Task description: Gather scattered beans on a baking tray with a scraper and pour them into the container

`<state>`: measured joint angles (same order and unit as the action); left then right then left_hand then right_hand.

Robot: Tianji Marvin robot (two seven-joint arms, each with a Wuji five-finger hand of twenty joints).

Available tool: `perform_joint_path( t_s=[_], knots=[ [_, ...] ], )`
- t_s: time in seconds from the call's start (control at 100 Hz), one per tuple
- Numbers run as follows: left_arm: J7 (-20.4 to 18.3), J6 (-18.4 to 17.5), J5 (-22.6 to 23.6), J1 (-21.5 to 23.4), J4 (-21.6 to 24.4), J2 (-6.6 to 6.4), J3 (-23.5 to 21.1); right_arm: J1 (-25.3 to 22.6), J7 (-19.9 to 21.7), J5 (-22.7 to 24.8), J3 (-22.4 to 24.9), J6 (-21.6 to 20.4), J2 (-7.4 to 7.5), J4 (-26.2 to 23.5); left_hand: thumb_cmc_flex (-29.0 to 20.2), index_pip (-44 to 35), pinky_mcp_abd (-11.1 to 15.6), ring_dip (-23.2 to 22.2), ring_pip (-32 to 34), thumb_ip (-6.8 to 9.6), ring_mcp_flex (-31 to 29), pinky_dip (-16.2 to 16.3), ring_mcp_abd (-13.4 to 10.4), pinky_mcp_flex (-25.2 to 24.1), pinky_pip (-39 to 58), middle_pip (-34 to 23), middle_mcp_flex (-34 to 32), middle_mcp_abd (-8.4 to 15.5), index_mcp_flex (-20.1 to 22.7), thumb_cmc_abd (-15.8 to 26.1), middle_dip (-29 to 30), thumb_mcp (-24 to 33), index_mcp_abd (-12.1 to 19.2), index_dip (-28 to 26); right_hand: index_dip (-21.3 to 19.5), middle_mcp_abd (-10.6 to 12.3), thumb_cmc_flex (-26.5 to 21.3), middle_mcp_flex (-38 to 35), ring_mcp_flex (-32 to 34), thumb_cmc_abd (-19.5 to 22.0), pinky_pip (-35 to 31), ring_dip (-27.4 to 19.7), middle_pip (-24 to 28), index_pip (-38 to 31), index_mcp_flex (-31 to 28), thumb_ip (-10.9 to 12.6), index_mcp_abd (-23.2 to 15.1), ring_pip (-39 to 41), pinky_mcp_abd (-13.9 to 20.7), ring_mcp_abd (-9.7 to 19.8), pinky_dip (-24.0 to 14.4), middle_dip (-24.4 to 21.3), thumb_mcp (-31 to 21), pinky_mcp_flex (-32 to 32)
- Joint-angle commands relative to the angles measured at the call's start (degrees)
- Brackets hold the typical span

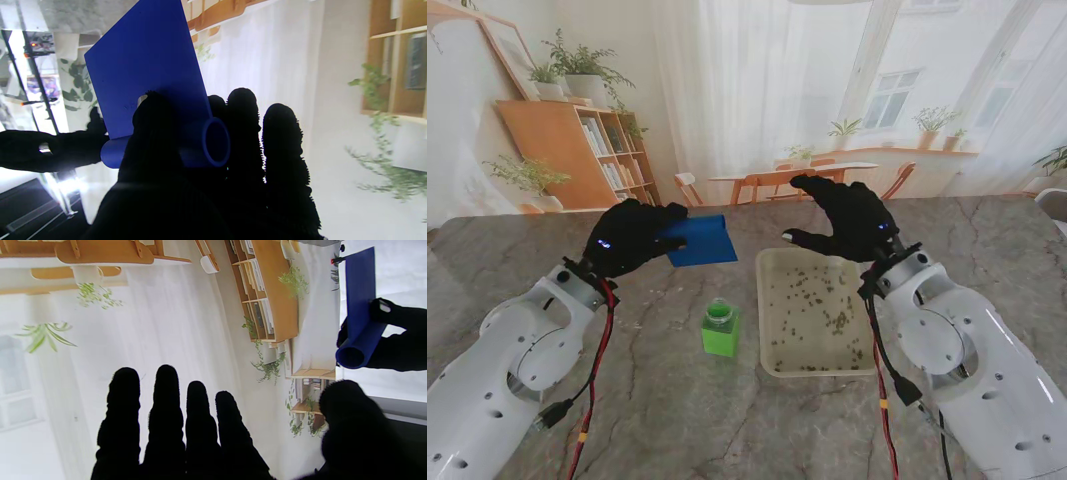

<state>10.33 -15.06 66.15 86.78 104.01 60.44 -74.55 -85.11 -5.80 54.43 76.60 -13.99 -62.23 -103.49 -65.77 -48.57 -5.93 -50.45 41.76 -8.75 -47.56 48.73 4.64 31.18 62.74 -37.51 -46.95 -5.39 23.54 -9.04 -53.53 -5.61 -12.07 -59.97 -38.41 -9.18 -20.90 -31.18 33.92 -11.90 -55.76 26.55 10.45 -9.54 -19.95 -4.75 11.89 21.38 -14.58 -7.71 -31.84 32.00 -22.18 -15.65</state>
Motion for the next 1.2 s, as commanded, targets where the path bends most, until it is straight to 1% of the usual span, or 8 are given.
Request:
perform_joint_path(
  t_s=[0.0, 0.31, 0.5, 0.67, 0.8, 0.92, 1.07, 1.19],
  knots=[
    [0.2, -0.7, 0.5, -1.4, -0.3, 0.42, 1.4, 1.5, 1.5, 0.6, -0.4, -0.7, 0.28, -2.5, -8.2, -1.2, 1.8, -0.5, 0.0, 3.77, 1.6, 0.9, -1.8, -0.8, -0.7, -0.6, -0.3, 4.0, -1.9, 8.1, -0.1, 8.9, 2.9, 0.7, 1.3, -1.5, 1.2, 2.0, -2.2, -0.5, 2.1, -1.6, -2.1, 1.6, 2.7, 1.5, 2.1, -2.8, 0.3, -1.4, 0.3, -1.9, -1.8, 1.6],
    [2.1, -1.3, 2.3, -7.5, -4.2, 0.22, 8.7, 7.2, 6.6, 1.9, -4.9, -5.3, 1.00, -4.3, -8.2, -1.1, 1.8, -0.6, -0.1, 4.01, 2.0, 1.0, -1.7, -1.3, -0.7, -0.6, 0.0, 3.8, -2.1, 8.2, -0.1, 8.7, 2.8, 1.6, 1.3, -2.9, 2.2, 0.8, -1.2, -0.9, 2.6, -2.7, -1.5, 0.8, -0.1, 1.4, 4.4, -4.6, 0.9, -1.5, 1.4, -3.0, -2.1, 0.7],
    [3.3, -0.3, 2.4, -9.0, -5.5, 0.34, 10.9, 9.8, 15.2, 0.8, -7.3, -7.0, 2.07, -4.9, -8.2, -1.2, 1.8, -0.7, 0.0, 4.05, 2.0, 1.0, -1.6, -1.4, -0.7, -0.5, -0.1, 3.7, -2.0, 8.1, 0.0, 8.6, 2.7, 2.0, 1.1, -3.6, 3.7, -2.5, 2.9, -1.2, 0.9, -1.4, 0.0, -0.2, -2.7, 1.3, 5.4, -2.4, 0.7, -0.8, 1.1, -2.5, -2.5, -3.0],
    [3.0, -0.2, 2.6, -9.1, -5.4, 0.30, 11.3, 12.5, 20.4, 1.7, -10.1, -7.5, 2.79, -4.7, -8.2, -0.9, 1.6, -0.7, 0.0, 4.11, 1.9, 1.1, -1.4, -1.4, -0.6, -0.4, -0.3, 3.5, -1.7, 7.9, 0.1, 8.3, 3.1, 2.8, 0.7, -4.1, 4.6, -6.5, 7.2, -2.7, -1.7, 1.3, 1.6, -2.2, -5.8, 1.3, 5.9, 0.5, 0.6, 0.0, -0.2, -1.1, -4.8, -7.4],
    [2.7, -0.5, 2.8, -9.0, -5.0, 0.26, 11.2, 14.6, 24.4, 2.4, -12.4, -5.6, 3.15, -5.2, -8.2, -0.4, 1.6, -0.6, -0.1, 4.28, 1.9, 1.0, -1.3, -1.5, -0.7, 0.0, -0.4, 3.1, -1.3, 7.6, 0.3, 7.8, 3.2, 3.9, 0.0, -4.0, 3.3, -10.5, 10.3, -4.6, -3.6, 2.9, 3.5, -4.0, -8.5, 1.3, 5.6, 3.0, 0.5, 0.7, -1.1, 0.3, -5.9, -10.2],
    [2.7, -0.7, 3.1, -8.7, -4.6, 0.20, 11.2, 15.8, 28.0, 6.3, -13.9, -2.4, 3.42, -6.4, -8.2, -0.1, 1.7, -0.6, -0.2, 4.42, 1.9, 1.1, -1.4, -1.5, -0.7, 0.4, -0.6, 3.2, -1.1, 7.8, 0.6, 7.1, 3.4, 4.8, -0.6, -3.9, 1.6, -12.0, 11.8, -5.7, -5.5, 4.3, 4.8, -5.0, -9.4, 1.4, 6.0, 5.7, 0.7, 1.4, -1.9, 1.7, -6.4, -12.0],
    [3.1, -0.7, 2.3, -8.4, -4.4, 0.37, 11.4, 17.4, 29.5, 7.2, -16.1, 1.5, 3.30, -5.8, -8.2, -0.2, 1.6, -0.6, -0.2, 4.61, 1.8, 1.2, -1.2, -1.6, -0.6, 0.5, -0.7, 3.1, -0.9, 7.7, 0.7, 7.2, 3.4, 5.2, -1.2, -3.6, -0.3, -14.6, 13.9, -6.9, -7.5, 5.3, 6.7, -6.3, -11.3, 1.5, 6.0, 8.4, 0.2, 1.9, -2.6, 3.1, -6.6, -14.1],
    [3.5, -0.7, 2.3, -8.4, -4.3, 0.43, 11.8, 19.2, 29.3, 6.3, -17.6, 2.7, 3.14, -4.3, -8.2, -0.3, 1.8, -0.6, -0.3, 4.59, 1.8, 1.1, -1.3, -1.5, -0.7, 0.6, -0.8, 3.2, -0.9, 7.6, 0.8, 6.9, 3.5, 5.4, -1.6, -2.4, -1.1, -16.7, 15.9, -7.1, -9.0, 5.7, 8.4, -7.3, -12.9, 1.6, 5.5, 10.5, 0.5, 2.8, -2.7, 4.1, -6.4, -16.1]
  ],
)
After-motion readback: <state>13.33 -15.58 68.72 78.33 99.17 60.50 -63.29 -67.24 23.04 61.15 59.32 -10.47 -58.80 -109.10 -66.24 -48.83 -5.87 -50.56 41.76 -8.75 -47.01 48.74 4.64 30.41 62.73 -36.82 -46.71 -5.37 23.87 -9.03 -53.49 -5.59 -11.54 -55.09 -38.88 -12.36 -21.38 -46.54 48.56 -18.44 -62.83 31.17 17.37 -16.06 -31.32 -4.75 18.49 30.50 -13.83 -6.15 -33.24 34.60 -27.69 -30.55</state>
